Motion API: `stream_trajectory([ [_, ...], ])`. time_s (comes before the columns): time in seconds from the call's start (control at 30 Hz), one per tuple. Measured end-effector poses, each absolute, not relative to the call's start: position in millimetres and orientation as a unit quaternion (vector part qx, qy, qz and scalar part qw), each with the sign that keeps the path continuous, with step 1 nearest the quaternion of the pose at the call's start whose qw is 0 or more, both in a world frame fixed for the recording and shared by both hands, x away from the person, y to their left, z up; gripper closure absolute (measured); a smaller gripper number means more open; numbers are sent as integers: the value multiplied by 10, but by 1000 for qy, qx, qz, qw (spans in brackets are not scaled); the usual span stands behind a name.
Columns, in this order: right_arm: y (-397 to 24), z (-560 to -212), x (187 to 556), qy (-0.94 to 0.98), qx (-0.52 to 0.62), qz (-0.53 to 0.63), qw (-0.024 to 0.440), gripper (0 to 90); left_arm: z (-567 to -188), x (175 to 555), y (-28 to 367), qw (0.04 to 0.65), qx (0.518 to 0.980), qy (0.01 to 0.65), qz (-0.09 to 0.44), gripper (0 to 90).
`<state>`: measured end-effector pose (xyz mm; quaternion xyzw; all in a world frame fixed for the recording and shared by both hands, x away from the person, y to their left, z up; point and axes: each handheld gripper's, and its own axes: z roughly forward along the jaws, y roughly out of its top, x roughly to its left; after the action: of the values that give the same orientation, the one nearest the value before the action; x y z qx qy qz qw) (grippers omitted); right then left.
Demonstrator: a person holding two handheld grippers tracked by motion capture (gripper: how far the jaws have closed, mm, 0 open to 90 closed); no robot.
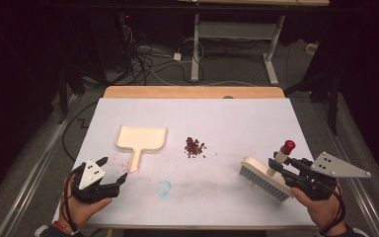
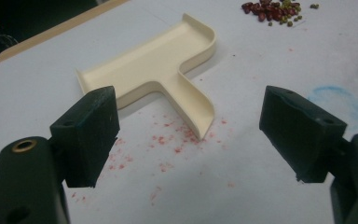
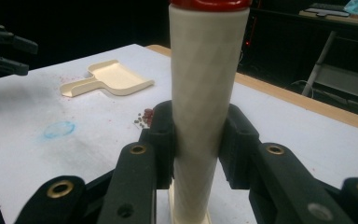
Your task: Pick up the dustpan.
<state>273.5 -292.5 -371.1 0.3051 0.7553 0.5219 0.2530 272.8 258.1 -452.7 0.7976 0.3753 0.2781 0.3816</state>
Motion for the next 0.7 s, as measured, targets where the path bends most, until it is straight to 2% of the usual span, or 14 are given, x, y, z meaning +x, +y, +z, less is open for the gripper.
stream_trajectory([
  [0.33, -2894, -3661, 2726, 757, 292, 522, 262, 699, -4565, 2685, 2561, 350, 809, 386, 273, 205],
  [0.53, -2889, -3647, 2721, 753, 295, 526, 265, 699, -4524, 2782, 2519, 333, 811, 403, 263, 211],
  [0.6, -2881, -3640, 2732, 753, 300, 523, 266, 698, -4497, 2839, 2513, 328, 811, 412, 256, 212],
  [0.7, -2870, -3658, 2765, 752, 306, 521, 264, 698, -4452, 3023, 2489, 325, 811, 437, 215, 212],
])
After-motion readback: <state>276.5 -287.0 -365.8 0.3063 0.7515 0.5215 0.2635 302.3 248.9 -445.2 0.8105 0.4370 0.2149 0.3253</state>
